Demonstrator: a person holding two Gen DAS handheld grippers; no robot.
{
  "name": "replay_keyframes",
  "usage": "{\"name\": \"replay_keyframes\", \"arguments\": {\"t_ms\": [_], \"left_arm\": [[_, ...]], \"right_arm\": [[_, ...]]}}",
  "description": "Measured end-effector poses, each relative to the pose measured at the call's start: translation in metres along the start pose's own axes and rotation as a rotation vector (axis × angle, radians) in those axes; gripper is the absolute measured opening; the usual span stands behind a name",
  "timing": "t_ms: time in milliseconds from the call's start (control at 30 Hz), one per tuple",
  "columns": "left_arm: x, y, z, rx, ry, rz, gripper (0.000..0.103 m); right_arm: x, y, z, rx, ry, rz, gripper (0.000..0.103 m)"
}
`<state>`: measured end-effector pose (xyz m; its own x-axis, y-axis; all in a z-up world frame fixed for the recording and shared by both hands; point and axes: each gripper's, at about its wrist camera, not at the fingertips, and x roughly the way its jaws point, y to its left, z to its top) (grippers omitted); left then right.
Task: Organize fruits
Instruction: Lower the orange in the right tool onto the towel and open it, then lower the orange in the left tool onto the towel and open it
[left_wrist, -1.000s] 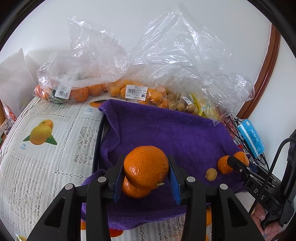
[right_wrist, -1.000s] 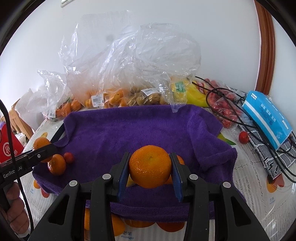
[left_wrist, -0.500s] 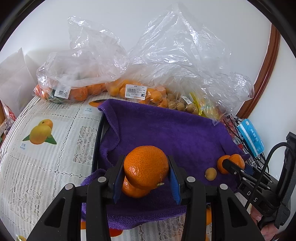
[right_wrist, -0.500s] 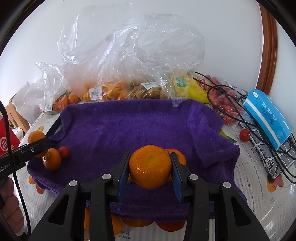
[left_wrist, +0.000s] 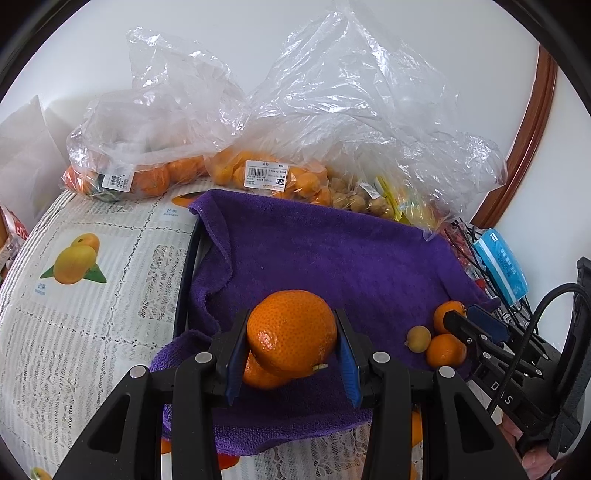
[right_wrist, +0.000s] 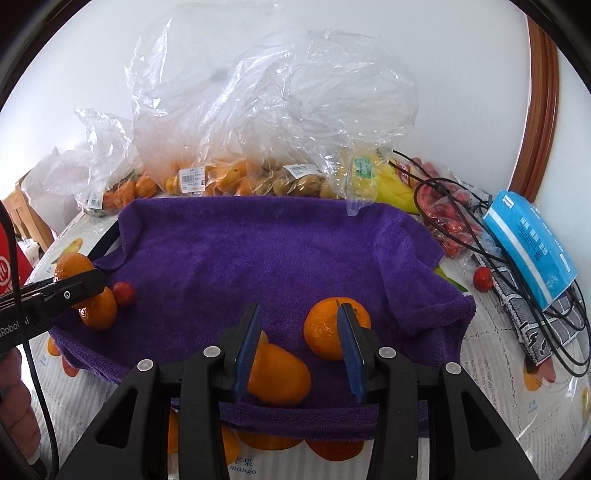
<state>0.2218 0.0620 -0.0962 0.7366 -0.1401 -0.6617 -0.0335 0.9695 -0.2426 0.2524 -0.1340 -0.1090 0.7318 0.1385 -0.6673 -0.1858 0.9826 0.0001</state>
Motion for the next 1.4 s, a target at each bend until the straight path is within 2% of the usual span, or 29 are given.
{"name": "replay_keyframes", "arguments": {"t_ms": [467,933,1033,1400], "left_arm": [[0.001,-0.003,-0.002,0.010,-0.006,-0.007,0.041],[0.001,-0.019,-0.008,0.095,-0.021,0.001,0.042],[0.001,-0.019,-0.008,0.093,-0.022,-0.005,0.046],[-0.006,-0.009,-0.004,0.048,-0.038,-0.021,0.051]], "right_arm": [[-0.011,-0.006,0.003,0.026,-0.046,-0.006,0.042],[-0.011,-0.007,0.003,0.027,-0.048,-0.026,0.043],[-0.011,-0.007,0.003,0.024,-0.048,-0.030,0.044],[-0.014,-0.008,0.002,0.016,-0.065,-0.039,0.048]]}}
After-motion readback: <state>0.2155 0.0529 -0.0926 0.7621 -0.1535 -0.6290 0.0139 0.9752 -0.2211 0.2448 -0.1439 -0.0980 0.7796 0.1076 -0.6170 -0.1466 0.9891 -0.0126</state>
